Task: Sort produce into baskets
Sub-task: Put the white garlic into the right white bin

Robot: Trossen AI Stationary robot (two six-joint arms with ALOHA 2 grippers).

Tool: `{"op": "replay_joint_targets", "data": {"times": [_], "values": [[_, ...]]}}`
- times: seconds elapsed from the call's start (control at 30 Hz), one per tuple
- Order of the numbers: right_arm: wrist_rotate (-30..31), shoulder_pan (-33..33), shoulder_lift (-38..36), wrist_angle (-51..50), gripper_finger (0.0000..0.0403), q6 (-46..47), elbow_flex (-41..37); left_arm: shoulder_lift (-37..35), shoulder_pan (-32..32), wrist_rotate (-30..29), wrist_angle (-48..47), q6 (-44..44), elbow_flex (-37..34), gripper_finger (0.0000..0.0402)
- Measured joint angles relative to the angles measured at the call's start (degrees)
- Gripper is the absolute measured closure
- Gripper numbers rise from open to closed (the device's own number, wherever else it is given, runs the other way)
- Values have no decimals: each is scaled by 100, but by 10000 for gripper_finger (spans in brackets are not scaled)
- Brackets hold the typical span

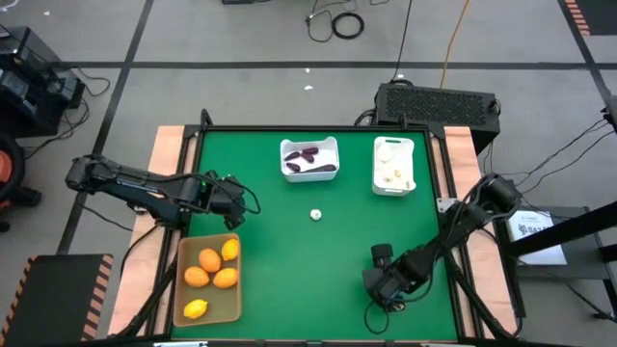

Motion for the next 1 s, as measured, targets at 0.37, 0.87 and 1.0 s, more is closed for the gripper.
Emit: {"op": "replay_joint_targets", "data": {"times": [0.37,0.87,1.0], "values": [[27,-282,-50,-1166,237,-335,1100,0,0,-15,332,99,0,150],[186,-1929,-65,-2436,232,-3164,2755,0,0,-19,908,190,0,150],[181,-2772,-81,-2757,232,-3852,2754,0,0,-9,991,174,0,150]]}}
